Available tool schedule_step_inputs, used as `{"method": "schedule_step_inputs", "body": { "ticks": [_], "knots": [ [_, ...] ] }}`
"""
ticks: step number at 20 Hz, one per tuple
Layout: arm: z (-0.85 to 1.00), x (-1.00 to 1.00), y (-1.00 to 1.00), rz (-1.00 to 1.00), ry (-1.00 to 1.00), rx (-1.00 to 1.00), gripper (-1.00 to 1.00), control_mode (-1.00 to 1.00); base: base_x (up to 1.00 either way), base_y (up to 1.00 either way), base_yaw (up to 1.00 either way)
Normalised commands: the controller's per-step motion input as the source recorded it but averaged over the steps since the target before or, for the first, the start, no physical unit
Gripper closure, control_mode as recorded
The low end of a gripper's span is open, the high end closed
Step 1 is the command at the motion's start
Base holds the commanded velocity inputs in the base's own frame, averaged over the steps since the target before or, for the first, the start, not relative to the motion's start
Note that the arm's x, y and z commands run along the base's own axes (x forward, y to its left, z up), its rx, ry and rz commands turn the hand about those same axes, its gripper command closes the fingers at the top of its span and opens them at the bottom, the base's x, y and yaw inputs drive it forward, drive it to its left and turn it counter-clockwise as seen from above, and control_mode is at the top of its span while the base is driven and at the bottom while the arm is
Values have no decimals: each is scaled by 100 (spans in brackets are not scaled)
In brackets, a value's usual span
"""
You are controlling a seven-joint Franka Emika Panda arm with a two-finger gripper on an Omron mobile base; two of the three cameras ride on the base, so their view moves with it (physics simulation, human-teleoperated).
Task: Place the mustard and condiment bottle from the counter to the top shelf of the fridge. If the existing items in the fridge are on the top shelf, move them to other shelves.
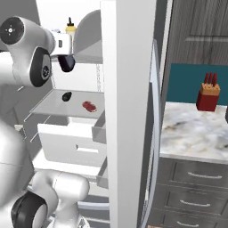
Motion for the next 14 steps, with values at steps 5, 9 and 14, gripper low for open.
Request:
{"method": "schedule_step_inputs", "body": {
  "ticks": [5,9,14],
  "knots": [
    [0,100,10,3,0,0,100,-100,0,0,0],
    [0,100,8,6,0,0,100,-100,0,0,0],
    [0,100,9,5,0,0,100,-100,0,0,0]
  ]
}}
